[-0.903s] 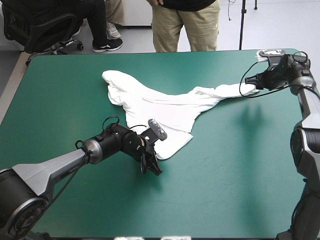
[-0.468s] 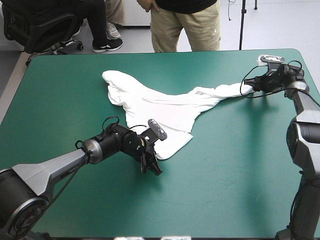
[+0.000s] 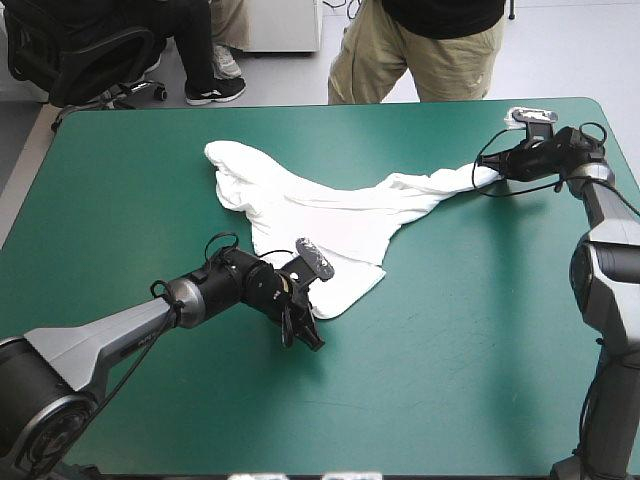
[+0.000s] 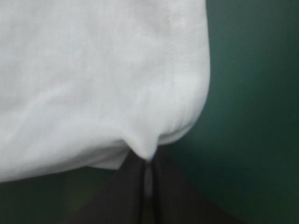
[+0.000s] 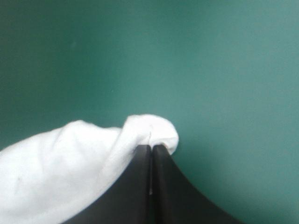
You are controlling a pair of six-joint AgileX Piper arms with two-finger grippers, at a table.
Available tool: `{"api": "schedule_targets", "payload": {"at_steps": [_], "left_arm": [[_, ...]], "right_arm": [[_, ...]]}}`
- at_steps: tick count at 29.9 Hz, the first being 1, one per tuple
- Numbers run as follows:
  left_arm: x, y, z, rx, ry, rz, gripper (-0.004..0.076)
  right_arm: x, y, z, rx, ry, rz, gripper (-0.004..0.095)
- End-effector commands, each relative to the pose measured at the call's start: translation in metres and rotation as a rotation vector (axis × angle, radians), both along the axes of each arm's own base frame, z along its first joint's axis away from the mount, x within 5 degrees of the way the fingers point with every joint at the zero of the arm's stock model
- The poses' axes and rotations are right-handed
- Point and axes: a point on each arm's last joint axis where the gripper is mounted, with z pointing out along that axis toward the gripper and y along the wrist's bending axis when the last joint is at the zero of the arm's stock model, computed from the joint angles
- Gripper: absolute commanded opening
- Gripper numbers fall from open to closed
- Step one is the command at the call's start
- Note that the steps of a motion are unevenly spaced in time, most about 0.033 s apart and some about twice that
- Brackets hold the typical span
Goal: Fold the cloth
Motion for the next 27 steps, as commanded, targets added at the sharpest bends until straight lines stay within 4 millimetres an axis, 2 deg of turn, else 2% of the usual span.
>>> {"api": "schedule_targets", "payload": {"at_steps": [1,4,7,10,13,19,24,27], "left_arm": [[-0.006,0.003,0.007,-0.006,0.028,0.021,-0.0009],[-0.011,0.009,0.031,-0.029,-0.028,0.034,-0.0009],[-0.015,0.018,0.061,-0.051,-0.111,0.063,-0.0009],[-0.018,0.030,0.098,-0.057,-0.241,0.091,-0.0009],[-0.021,0.047,0.147,-0.055,-0.420,0.134,-0.0009],[-0.045,0.096,0.259,-0.059,-0.794,0.289,-0.0009],[-0.078,0.141,0.350,-0.108,-1.094,0.417,-0.0009],[-0.103,0.167,0.399,-0.153,-1.269,0.491,-0.0009]], "right_arm": [[-0.011,-0.001,0.059,-0.030,-0.075,0.019,-0.0013],[-0.030,0.003,0.091,-0.034,-0.055,0.056,-0.0013],[-0.057,0.010,0.127,-0.021,-0.018,0.106,-0.0013],[-0.084,0.017,0.167,-0.018,-0.055,0.154,-0.0013],[-0.115,0.027,0.215,0.002,-0.174,0.211,-0.0013],[-0.202,0.048,0.318,0.005,-0.519,0.281,-0.0013],[-0.269,0.057,0.381,-0.059,-0.758,0.281,-0.0013],[-0.304,0.061,0.408,-0.081,-0.889,0.267,-0.0013]]}}
